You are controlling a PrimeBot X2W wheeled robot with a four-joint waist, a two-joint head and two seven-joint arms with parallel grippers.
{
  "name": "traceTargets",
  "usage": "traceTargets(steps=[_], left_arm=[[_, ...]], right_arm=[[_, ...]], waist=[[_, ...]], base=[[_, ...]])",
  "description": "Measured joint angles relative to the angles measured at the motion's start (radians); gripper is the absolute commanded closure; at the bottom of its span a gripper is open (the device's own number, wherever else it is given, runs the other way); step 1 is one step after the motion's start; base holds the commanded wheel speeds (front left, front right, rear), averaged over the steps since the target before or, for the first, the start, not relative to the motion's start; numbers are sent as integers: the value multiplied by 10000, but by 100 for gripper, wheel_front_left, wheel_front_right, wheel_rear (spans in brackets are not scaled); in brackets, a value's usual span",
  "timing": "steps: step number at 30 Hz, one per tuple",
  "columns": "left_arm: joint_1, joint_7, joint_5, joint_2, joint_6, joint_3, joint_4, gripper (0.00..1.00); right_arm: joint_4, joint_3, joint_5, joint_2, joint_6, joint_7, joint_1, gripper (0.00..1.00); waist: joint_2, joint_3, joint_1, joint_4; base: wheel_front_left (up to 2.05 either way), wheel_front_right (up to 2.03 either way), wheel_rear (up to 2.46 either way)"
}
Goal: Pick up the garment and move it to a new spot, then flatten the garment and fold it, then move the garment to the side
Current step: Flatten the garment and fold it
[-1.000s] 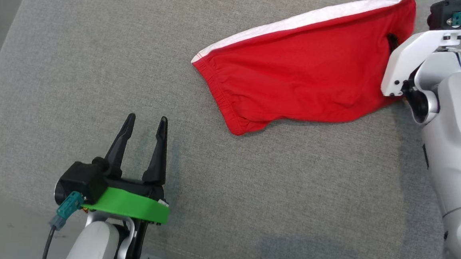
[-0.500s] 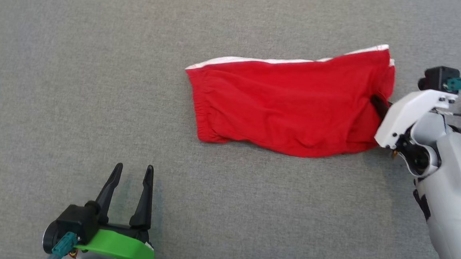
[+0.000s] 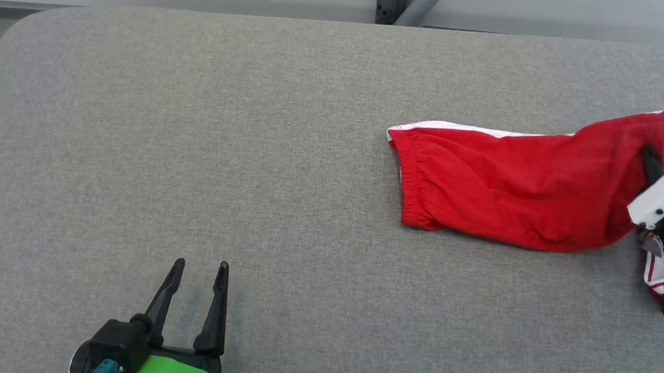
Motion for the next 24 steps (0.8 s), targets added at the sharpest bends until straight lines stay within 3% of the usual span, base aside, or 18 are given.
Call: traceTargets(steps=[6,10,16,24], left_arm=[[249,0,8,-125,-10,2,-40,0],[278,0,42,-151,-17,-107,4,0],[107,-2,102,-178,-58,-314,159,0],[50,-2,102,-190,-104,-569,518,0]], right_arm=[[-2661,947,-228,1174,0,723,163,100],[-3538,1852,-660,2159,0,1388,498,100],[-2723,2382,-1166,2663,0,1304,577,100],[-510,3319,-161,2669,-2,-90,-318,100]], waist=[[0,-121,0,228],[0,-118,0,226],[0,-49,0,316],[0,-76,0,624]], base=[[0,0,0],[0,0,0],[0,0,0],[0,0,0]])
